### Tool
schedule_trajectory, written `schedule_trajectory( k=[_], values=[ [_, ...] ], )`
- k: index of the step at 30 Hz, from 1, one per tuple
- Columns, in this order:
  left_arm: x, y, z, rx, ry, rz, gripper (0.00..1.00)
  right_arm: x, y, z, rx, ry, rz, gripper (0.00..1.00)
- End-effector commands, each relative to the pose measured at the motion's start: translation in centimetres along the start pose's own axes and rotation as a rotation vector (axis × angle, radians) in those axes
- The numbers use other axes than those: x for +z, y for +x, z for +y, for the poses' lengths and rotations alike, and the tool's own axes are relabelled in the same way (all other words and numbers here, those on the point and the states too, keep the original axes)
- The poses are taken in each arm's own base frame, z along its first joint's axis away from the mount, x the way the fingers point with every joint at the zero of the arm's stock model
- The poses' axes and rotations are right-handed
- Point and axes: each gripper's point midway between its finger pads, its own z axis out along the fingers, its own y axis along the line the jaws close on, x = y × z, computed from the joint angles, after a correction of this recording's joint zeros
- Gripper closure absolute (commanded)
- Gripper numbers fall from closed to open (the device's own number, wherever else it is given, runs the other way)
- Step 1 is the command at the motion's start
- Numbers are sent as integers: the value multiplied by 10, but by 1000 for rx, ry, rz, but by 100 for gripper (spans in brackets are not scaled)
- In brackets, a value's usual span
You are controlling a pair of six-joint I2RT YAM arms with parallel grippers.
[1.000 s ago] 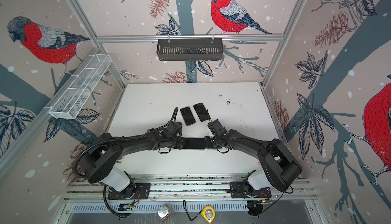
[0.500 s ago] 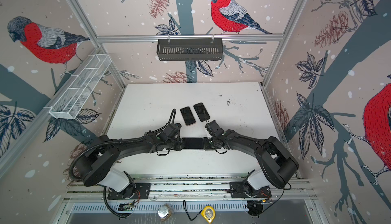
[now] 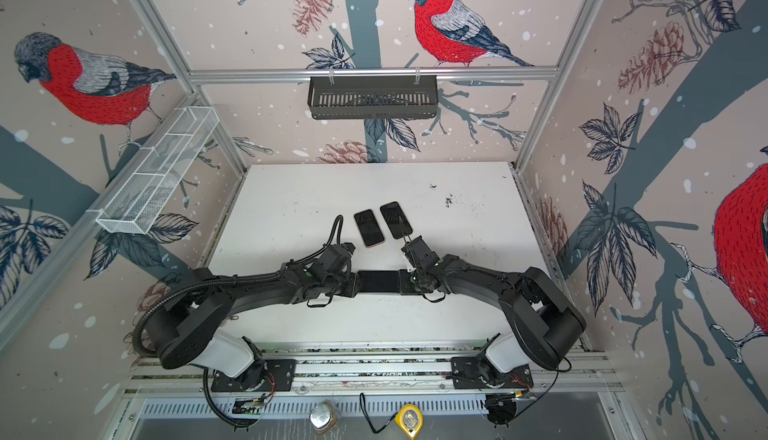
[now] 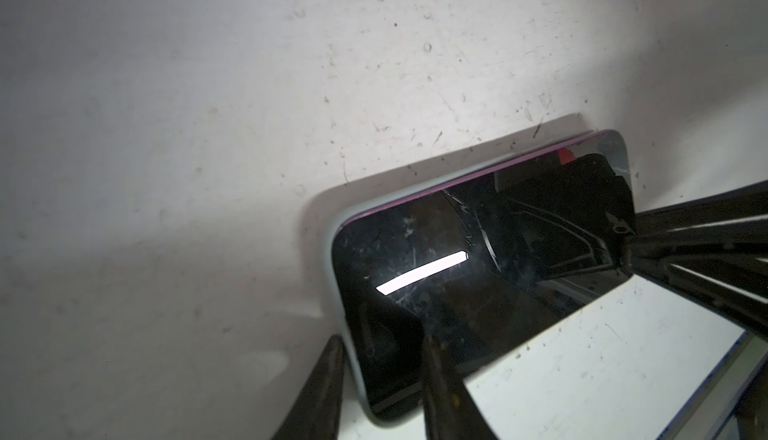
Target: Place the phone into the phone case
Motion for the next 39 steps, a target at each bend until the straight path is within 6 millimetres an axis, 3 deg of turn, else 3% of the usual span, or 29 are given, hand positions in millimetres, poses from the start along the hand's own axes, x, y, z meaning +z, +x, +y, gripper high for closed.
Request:
schedule_trajectory(
  k=[1,14,21,39],
  values=[
    [3,51,9,-48,0,211,67,6,3,7,-25,-27,11,81],
    [5,52,9,-49,7,212,67,15,16,-2,-45,7,45,84],
    [5,52,9,-48,5,213,67,20,19,-5,-45,11,57,96],
    [7,54,10,-49,2,221,68,25,27,-16,-50,43,80,98]
  ],
)
